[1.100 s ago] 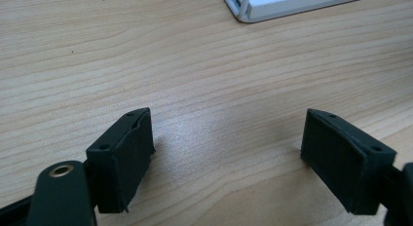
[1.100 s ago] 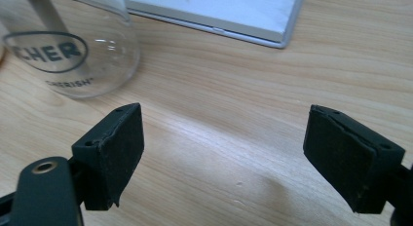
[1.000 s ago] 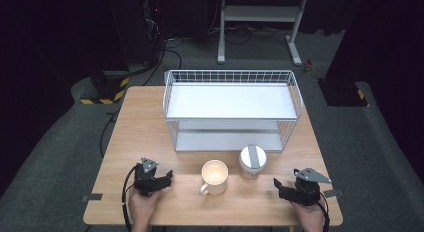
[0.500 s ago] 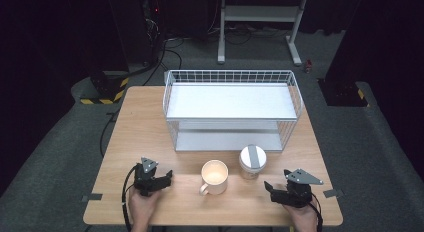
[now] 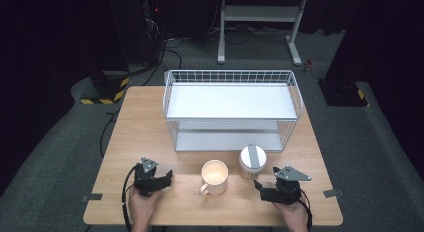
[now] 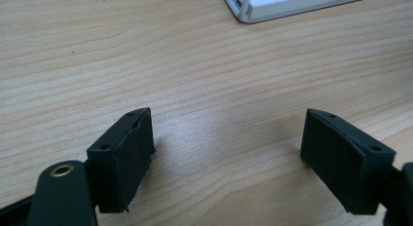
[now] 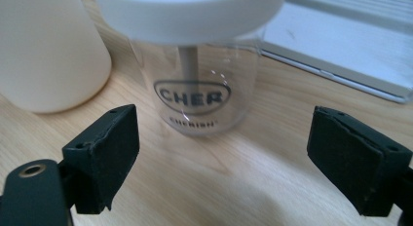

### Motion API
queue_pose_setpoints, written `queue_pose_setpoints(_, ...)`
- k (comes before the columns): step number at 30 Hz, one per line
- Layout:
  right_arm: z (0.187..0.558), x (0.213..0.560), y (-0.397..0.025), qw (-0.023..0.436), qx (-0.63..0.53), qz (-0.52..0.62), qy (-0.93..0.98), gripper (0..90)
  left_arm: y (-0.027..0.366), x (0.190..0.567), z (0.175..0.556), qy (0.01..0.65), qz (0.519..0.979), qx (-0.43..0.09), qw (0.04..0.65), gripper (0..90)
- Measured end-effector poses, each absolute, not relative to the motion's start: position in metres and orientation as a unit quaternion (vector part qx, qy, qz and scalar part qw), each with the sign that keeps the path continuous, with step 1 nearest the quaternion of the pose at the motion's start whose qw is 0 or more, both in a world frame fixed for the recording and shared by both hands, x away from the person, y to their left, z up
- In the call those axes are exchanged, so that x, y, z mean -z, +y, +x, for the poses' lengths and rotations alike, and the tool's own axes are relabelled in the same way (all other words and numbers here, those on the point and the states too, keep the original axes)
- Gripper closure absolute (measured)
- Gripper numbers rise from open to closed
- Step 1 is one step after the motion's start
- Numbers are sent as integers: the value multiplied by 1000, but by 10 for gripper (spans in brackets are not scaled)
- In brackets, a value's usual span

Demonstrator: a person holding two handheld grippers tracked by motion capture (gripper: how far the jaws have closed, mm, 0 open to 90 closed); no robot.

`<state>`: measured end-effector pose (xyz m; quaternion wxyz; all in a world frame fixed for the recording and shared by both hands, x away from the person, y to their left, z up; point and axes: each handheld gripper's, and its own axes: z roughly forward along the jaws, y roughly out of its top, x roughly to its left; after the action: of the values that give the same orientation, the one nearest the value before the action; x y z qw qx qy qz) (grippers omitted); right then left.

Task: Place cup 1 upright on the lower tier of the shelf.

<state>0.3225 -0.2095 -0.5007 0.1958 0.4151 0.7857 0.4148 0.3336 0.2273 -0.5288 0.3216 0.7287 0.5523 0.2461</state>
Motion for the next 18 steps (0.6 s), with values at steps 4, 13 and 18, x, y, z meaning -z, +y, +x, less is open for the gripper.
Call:
queue_pose_setpoints(4,327,500,-202,192,-416,414,786,111,227,529,334,552,729,-246,322,199)
queue_pose_setpoints(13,335,501,-190,192,-414,412,789,101,227,529,334,552,729,-246,321,199)
queue_pose_setpoints(18,339,502,-186,194,-412,408,792,97,227,529,334,552,729,-246,322,199)
